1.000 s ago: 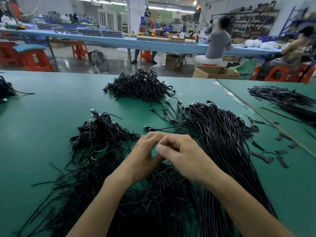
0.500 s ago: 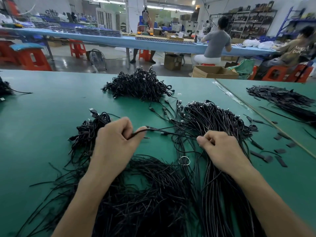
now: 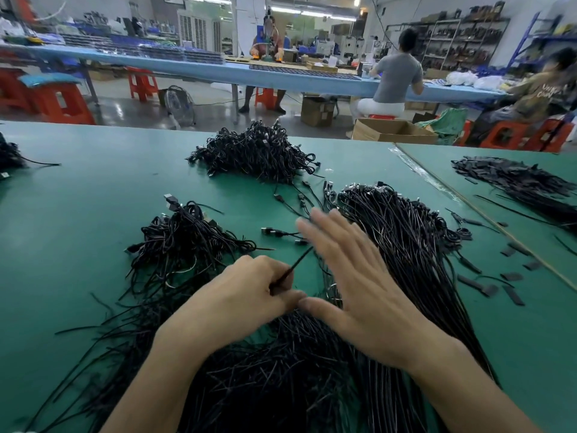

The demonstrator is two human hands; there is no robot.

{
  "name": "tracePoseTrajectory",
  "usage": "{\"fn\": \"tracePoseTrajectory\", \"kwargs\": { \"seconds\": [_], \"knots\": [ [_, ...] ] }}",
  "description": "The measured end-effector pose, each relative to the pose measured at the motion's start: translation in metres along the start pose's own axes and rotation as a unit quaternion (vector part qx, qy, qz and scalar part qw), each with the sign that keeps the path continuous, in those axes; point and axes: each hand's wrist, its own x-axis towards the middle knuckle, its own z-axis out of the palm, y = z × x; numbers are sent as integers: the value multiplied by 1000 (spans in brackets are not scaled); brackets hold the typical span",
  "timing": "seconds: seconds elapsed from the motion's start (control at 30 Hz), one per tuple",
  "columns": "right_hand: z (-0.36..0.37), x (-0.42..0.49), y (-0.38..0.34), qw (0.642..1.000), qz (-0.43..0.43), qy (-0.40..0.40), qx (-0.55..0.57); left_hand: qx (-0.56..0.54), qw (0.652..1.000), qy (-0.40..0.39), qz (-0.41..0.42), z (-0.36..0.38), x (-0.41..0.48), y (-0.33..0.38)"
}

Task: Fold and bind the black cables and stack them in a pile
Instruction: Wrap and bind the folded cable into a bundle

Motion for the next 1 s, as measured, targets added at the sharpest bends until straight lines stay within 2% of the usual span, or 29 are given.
{"fn": "tracePoseTrajectory", "kwargs": {
  "seconds": [0.07,0.17,0.2,0.3,0.37,0.47,0.53,0.6,0.67,0.77,0.83,0.93,0.97,1.0],
  "knots": [
    [2,0,0,999,-16,-22,-18,27,1000,1,5,-1,-2,2],
    [5,-6,5,992,62,-59,89,20,999,39,22,-4,-5,2],
    [7,-10,7,987,86,-33,128,12,998,56,13,-5,-5,2],
    [4,-14,15,958,155,117,210,-12,996,88,-27,-7,-5,4],
    [-2,-10,20,926,194,193,261,-54,997,36,-32,-6,-6,9],
    [-11,-3,21,891,215,253,309,-157,978,-137,14,-3,-12,21],
    [-11,1,21,888,231,241,318,-227,944,-225,80,-4,-15,28],
    [-7,1,21,900,249,189,302,-324,897,-261,145,-9,-17,31],
    [-1,-1,19,914,261,134,282,-453,847,-230,159,-14,-20,30],
    [2,-5,14,928,264,114,236,-598,793,-94,76,-15,-17,28],
    [-1,-5,9,937,253,65,230,-644,764,2,44,-13,-12,27],
    [-6,-6,-5,948,177,-84,252,-707,700,98,27,-8,-1,25],
    [-7,-6,-11,949,147,-119,252,-713,689,124,25,-5,2,25],
    [-8,-5,-17,953,118,-141,241,-703,696,147,27,0,4,24]
  ]
}}
